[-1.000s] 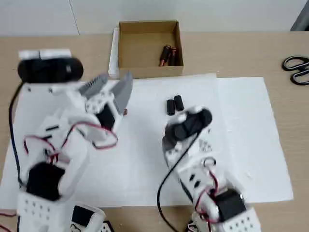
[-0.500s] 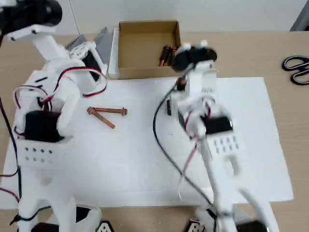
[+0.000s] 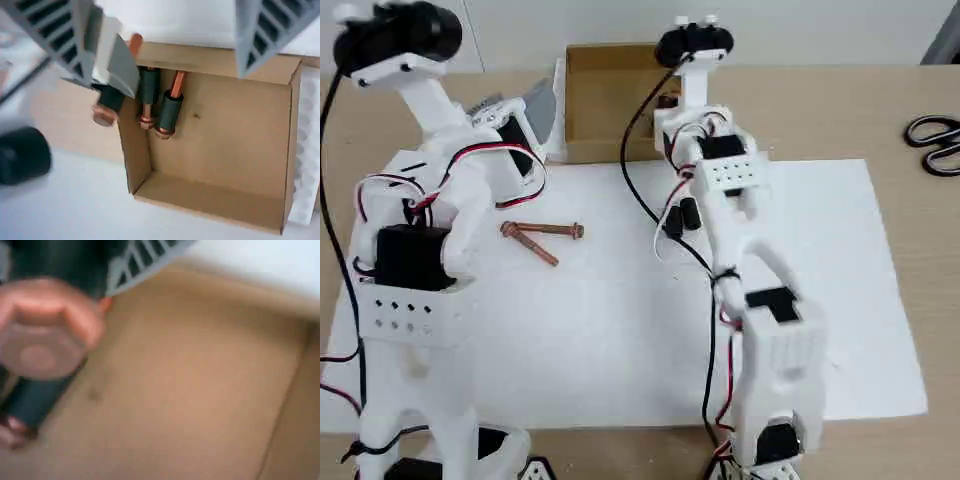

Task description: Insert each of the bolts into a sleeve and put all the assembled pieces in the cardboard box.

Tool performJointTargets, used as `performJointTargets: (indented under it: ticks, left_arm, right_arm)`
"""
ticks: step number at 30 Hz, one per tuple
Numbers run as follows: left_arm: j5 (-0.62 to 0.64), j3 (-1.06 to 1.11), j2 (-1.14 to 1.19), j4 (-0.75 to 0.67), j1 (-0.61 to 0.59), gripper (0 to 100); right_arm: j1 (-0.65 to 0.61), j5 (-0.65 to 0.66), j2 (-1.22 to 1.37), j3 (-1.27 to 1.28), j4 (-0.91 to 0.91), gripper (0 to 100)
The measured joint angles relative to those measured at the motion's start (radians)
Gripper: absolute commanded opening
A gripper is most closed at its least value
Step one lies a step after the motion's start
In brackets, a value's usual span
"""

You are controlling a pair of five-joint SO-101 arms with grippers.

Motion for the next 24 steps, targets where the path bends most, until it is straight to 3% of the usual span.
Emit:
performJointTargets:
  ticks: [12,19,24]
  left_arm:
    - [0.000,0.000,0.000,0.048,0.000,18]
    - [0.000,0.000,0.000,0.101,0.000,18]
    - [0.000,0.000,0.000,0.101,0.000,18]
  right_arm:
    - [-0.011,0.003,0.568,-0.669,-0.003,0.4]
    - [-0.023,0.031,0.733,-0.873,-0.003,0.6]
    - [-0.023,0.034,0.753,-0.928,0.002,14.5]
